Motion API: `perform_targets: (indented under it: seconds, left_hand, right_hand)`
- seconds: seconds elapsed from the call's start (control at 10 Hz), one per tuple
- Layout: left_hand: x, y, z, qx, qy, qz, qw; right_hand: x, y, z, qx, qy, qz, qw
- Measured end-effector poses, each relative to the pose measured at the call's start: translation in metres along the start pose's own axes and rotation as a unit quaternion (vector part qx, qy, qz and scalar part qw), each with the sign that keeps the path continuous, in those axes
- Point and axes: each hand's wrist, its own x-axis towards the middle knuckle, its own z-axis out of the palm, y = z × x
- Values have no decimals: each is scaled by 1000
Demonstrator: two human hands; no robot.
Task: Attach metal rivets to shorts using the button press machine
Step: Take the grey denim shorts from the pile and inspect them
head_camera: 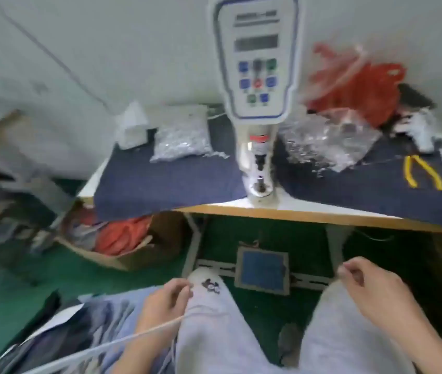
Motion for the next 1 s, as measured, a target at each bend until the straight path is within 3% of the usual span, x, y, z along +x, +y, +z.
perform_targets:
  seconds: [0.1,0.2,0.3,0.4,0.5,0.6,0.7,0.8,0.9,1.0]
  left_hand:
    - [-34,-36,-43,55,112,-22,992]
    - [-99,-82,-74,136,257,-57,955]
    - [-144,-125,-90,203,356,-128,903]
    - [-173,-162,-100,198,347,-274,875]
    - [-179,-190,-117,205,308,-312,875]
    - [-167,-210,-140,220,241,-310,893]
    - [-140,-214,-152,224,190,-288,911]
    - [-118,-213,-156,129,233,-283,921]
    - [-116,-216,-165,57,310,-282,906]
    - [-121,-207,-183,18,399,-224,889]
  right_hand:
    - [6,-70,56,-75,-146,-120,979]
    - [-3,-120,121,-114,-204,-218,948]
    - [-16,-152,165,-129,-262,-255,922]
    - [-34,-164,182,-162,-309,-303,887]
    - [-41,-181,183,-174,-319,-281,888]
    - [-76,-241,145,-224,-345,-291,864]
    - [-57,-237,152,-295,-349,-377,805]
    - [-59,-227,151,-232,-366,-357,828]
    - [-60,-208,150,-203,-366,-382,824]
    - [-67,-203,135,-173,-353,-328,859]
